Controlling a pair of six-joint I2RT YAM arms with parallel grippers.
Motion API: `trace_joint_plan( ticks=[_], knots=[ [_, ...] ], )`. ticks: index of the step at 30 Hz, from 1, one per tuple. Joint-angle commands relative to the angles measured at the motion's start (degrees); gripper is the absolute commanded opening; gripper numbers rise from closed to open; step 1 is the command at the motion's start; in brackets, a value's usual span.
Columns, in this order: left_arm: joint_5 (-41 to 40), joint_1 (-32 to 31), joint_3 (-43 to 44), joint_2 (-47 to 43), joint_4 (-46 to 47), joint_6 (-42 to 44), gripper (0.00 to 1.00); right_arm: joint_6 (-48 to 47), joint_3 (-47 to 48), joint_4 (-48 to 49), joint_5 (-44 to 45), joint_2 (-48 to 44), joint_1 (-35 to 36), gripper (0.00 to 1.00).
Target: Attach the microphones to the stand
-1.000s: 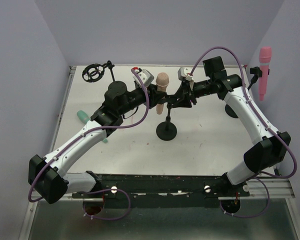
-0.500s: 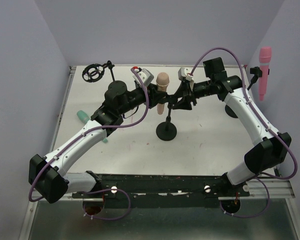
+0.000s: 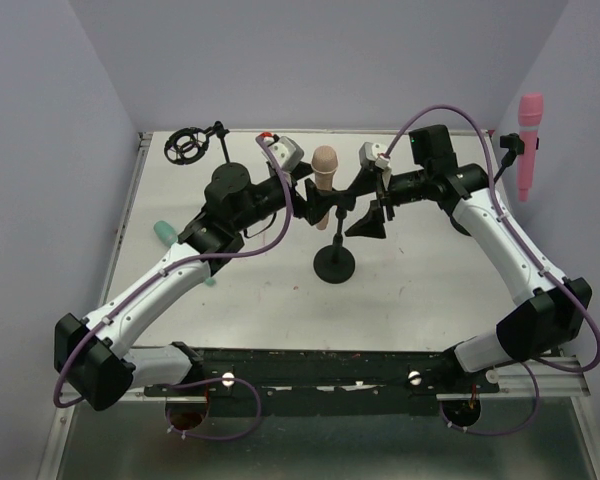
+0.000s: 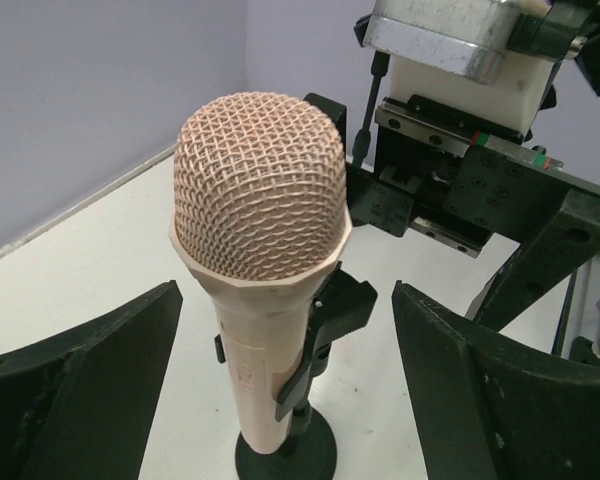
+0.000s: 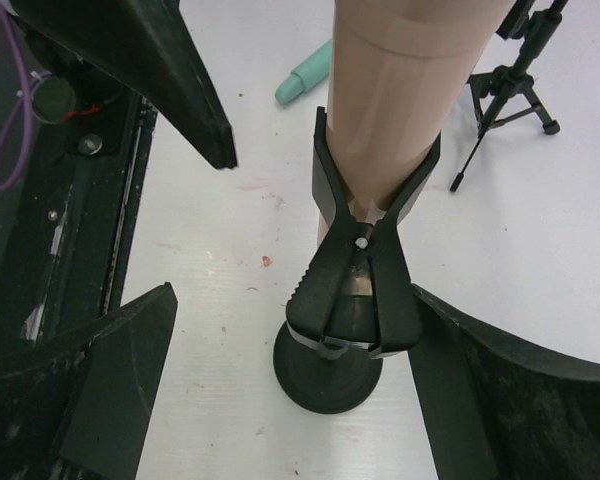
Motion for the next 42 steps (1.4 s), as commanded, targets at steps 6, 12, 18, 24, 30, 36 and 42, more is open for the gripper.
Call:
trace_joint_plan(
  ticks=[6, 12, 18, 24, 30, 36, 42],
  knots=[
    [-5.22, -0.08, -2.98, -9.82, -2.43, 2.96, 0.99, 12.53, -2.74, 10.02, -4.47, -4.26, -3.45, 1.00],
    [-9.70, 0.01, -11.15, -21.33, -5.86, 7.00, 0.99, 24.68, -12.66, 26.63, -12.30, -10.84, -13.21, 1.00],
    [-16.02, 0.10, -21.87, -35.30, -10.08, 11.56, 0.99, 20.64, -25.05, 32.34, -10.89, -14.19, -13.74, 1.00],
    [-21.29, 0.10, -28.74, -46.64, -15.62, 14.04, 0.99, 28.01, -32.62, 46.23, -17.46, -12.26, -13.74, 1.00],
    [-25.43, 0.19, -32.61, -51.31, -15.36, 14.83, 0.99, 31.37, -33.95, 51.87, -13.63, -10.15, -12.87, 1.00],
    [-24.91, 0.27, -32.52, -49.56, -15.62, 15.18, 0.99, 30.31, -32.55, 52.84, -9.84, -8.40, -9.53, 1.00],
    [-24.65, 0.36, -32.61, -48.95, -15.62, 15.10, 0.99, 41.43, -33.24, 65.71, -7.12, -6.29, -6.45, 0.99]
  ],
)
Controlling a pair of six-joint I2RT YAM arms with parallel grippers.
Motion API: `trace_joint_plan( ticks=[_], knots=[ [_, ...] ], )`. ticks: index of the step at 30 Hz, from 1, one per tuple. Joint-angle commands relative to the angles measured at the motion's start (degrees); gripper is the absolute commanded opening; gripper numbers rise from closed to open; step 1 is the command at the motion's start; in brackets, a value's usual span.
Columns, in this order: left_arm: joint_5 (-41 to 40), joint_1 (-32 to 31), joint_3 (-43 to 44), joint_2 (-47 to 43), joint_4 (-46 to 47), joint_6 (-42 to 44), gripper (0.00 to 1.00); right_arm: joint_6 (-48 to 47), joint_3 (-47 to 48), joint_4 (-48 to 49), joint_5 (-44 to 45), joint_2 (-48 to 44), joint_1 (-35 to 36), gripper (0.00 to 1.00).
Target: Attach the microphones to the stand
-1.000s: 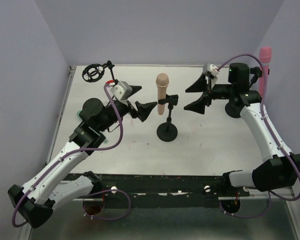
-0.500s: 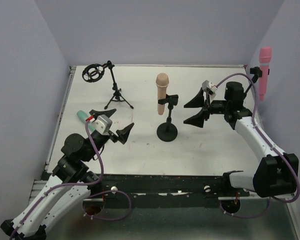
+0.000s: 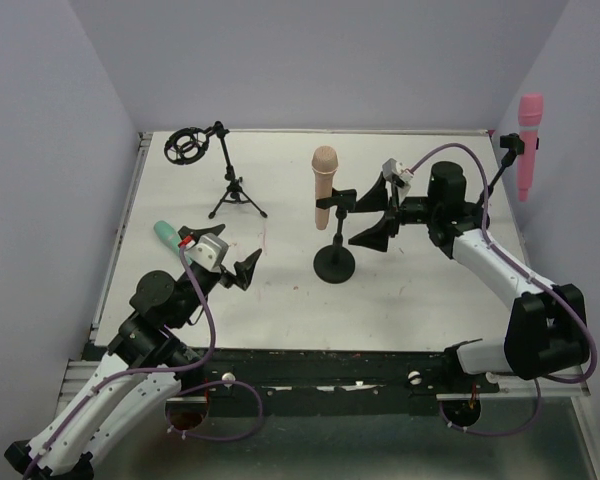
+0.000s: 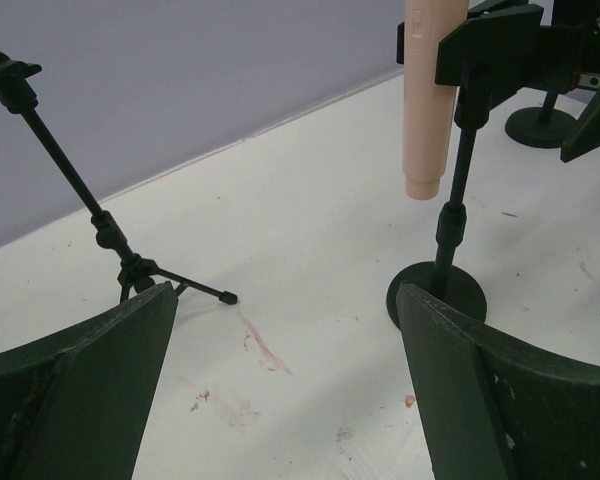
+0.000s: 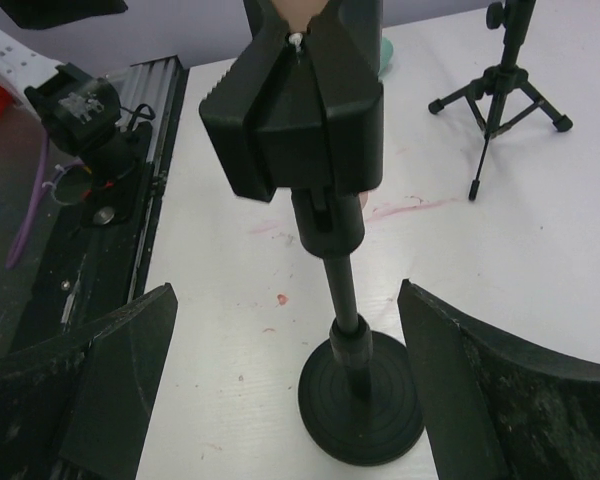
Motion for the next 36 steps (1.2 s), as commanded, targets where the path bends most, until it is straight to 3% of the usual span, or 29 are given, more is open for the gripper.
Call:
trace_joint_plan(
  ticks=[1, 5, 9, 16, 23, 28, 36],
  knots=[
    [-1.30, 0.51, -0.07, 0.26, -0.41, 0.78, 0.99, 14.80, -0.65, 18.17, 4.19, 1.65, 1.51, 0.97],
    [-1.22, 0.78, -0.15, 0.52, -0.24, 0.78, 0.99, 27.48, -3.29, 34.62, 4.37, 3.06, 1.95, 0.91],
    [-0.95, 0.87, -0.15, 0.96, -0.32, 0.60, 0.99, 32.07, -4.88, 41.68, 4.28, 2.97, 3.09, 0.85],
    [-0.34, 1.48, -0.07, 1.40, -0.06, 0.25, 0.99, 27.26, -3.65, 37.05, 6.83, 3.76, 3.79, 0.71],
    [-0.34, 1.57, -0.15, 1.22, -0.32, 0.08, 0.99, 19.43, -2.42, 28.87, 7.89, 3.85, 4.94, 0.64],
    [-0.34, 1.57, -0.15, 1.13, -0.32, 0.08, 0.99, 21.00, -2.16, 31.40, 7.71, 4.99, 5.38, 0.63],
    [-0.78, 1.75, -0.15, 1.05, -0.32, 0.25, 0.99, 25.84, -1.72, 38.70, 6.92, 7.54, 5.64, 0.47]
  ],
)
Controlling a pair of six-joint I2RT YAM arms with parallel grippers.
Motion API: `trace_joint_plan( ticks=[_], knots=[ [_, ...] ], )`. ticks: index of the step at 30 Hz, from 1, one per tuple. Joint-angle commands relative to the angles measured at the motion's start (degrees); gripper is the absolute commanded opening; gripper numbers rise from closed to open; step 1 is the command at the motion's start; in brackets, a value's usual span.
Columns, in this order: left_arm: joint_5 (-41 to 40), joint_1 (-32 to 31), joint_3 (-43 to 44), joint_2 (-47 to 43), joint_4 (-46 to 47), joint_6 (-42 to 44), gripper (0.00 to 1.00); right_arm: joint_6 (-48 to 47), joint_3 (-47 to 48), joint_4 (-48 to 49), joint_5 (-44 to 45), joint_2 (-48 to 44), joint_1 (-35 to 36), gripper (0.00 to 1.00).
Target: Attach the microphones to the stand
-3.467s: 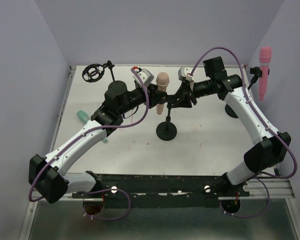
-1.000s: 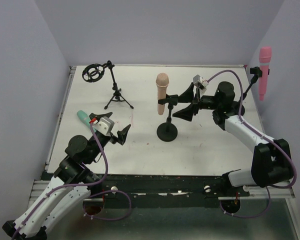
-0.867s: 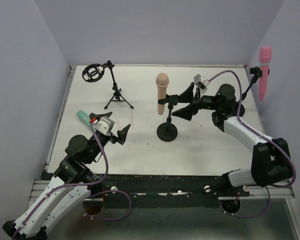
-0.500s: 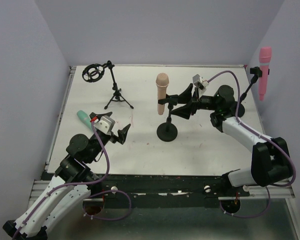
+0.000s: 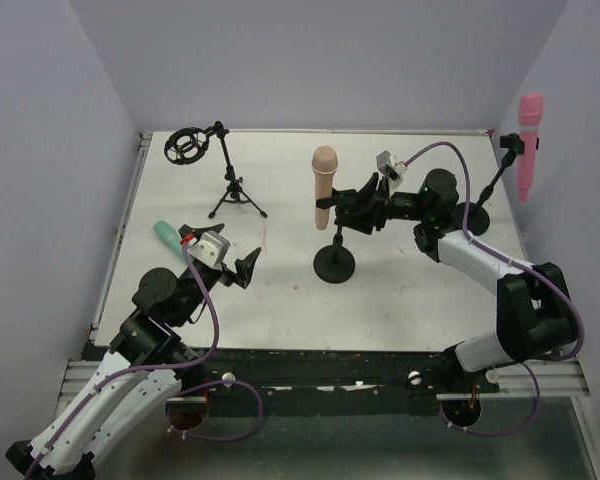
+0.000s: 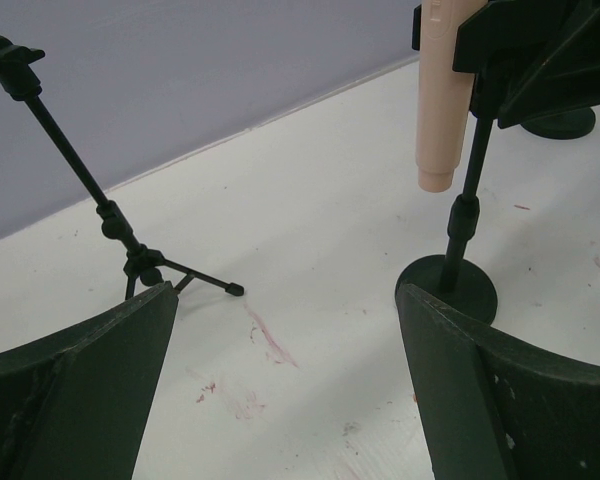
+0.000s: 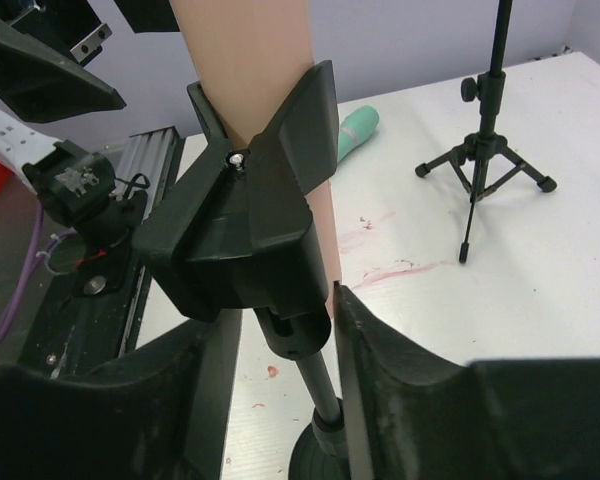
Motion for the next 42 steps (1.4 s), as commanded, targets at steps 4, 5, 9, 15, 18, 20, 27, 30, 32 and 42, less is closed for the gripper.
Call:
trace_joint_plan(
  ticks=[4, 5, 9, 15, 18, 20, 27, 30, 32, 42],
  knots=[
    [-1.02, 0.46, -0.24, -0.27, -0.04, 0.06, 0.99, 0.42, 2.68, 3.67, 1.24, 1.49, 0.53, 0.31],
    [-1.02, 0.46, -0.24, -0.27, 0.05, 0.06, 0.99, -0.46, 3.38, 2.36, 1.42, 1.40, 0.53, 0.26],
    [-1.28, 0.46, -0.33, -0.53, -0.04, 0.06, 0.99, -4.23, 6.80, -4.14, 2.29, 1.14, 0.35, 0.17],
    [-0.41, 2.21, -2.61, -3.42, -2.58, -1.35, 0.99, -24.77, 16.29, -32.69, 9.40, -1.40, -1.23, 0.14],
    [-1.54, 2.30, -3.14, -6.23, -4.17, -2.14, 0.99, -25.08, 16.04, -34.40, 9.51, -4.21, -5.25, 0.14],
    [-2.24, 2.39, -3.58, -7.91, -3.65, -2.05, 0.99, -24.64, 15.17, -34.31, 9.68, -6.15, -8.42, 0.14],
    [-1.46, 2.56, -3.32, -8.35, -3.91, -2.05, 0.99, -27.18, 11.38, -40.80, 13.01, -14.32, -17.39, 0.14],
    [-1.19, 2.48, -3.23, -8.62, -4.00, -2.05, 0.99, -27.28, 10.68, -44.76, 14.42, -16.96, -21.70, 0.14],
    [-0.93, 2.57, -3.14, -8.97, -4.00, -2.05, 0.99, -26.58, 10.07, -45.47, 14.77, -18.37, -24.95, 0.14],
    [0.04, 2.48, -3.32, -9.32, -4.08, -1.88, 0.99, -23.32, 3.65, -42.66, 11.00, -21.89, -38.49, 0.14]
  ],
)
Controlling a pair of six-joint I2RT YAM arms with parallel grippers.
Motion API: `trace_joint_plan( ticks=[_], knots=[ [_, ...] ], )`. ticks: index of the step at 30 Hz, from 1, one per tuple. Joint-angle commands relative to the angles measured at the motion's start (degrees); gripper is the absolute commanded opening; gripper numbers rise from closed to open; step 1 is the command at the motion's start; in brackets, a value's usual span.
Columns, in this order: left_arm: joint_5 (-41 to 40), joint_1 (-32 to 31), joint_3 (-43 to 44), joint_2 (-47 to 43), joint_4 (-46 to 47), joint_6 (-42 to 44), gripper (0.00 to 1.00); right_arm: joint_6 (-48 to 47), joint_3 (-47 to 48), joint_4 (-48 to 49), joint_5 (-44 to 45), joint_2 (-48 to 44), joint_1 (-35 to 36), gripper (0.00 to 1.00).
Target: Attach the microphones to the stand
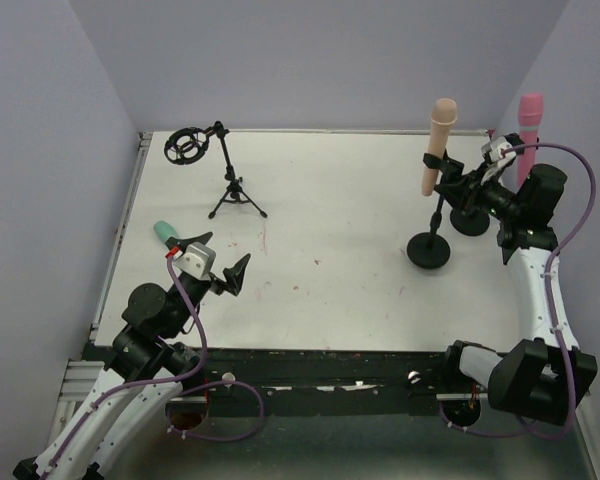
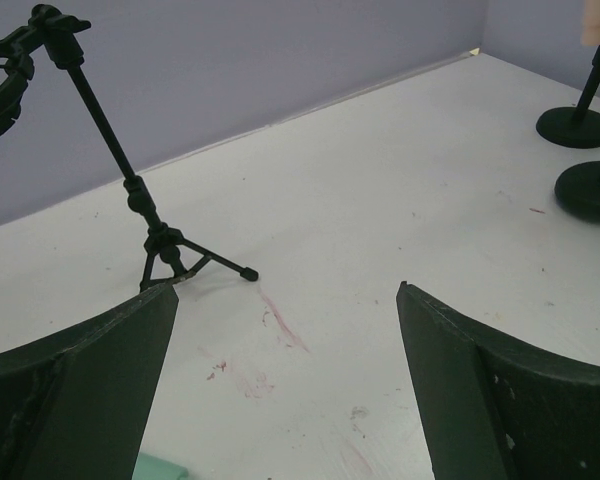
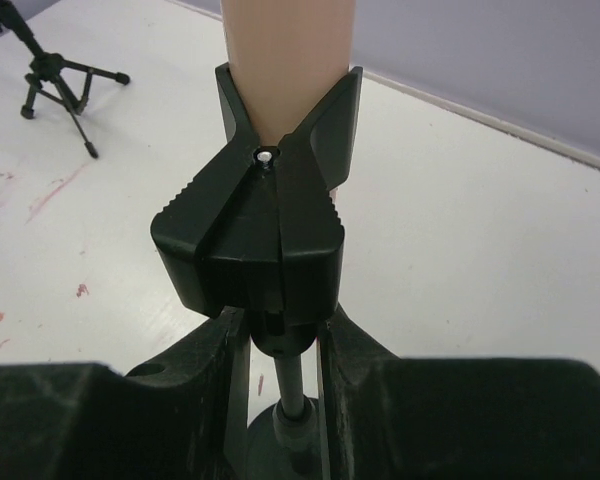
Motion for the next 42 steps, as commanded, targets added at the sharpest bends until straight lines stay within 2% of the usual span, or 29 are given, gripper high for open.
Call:
trace_joint_plan(
  ticks=[1, 8, 31, 42],
  knots=[
    [0.87, 0.29, -0.17, -0.62, -0.26, -0.37, 0.99, 1.01, -1.99, 2.54, -2.40, -2.57, -4.22, 0.14],
    [0.96, 0.29, -0.26, -0.80, -0.35, -0.20, 0.99, -2.68, -2.96, 2.54, -2.57, -2.57, -8.18, 0.15],
    [1.22, 0.38, -0.35, -0.27, -0.35, -0.37, 0.99, -6.29, -0.76, 5.62, -5.04, 2.70, -10.73, 0.19],
    [1.48, 0.47, -0.35, 0.35, -0.35, -0.37, 0.99, -5.94, 2.92, 5.62, -9.26, 5.16, -12.23, 0.20]
  ],
)
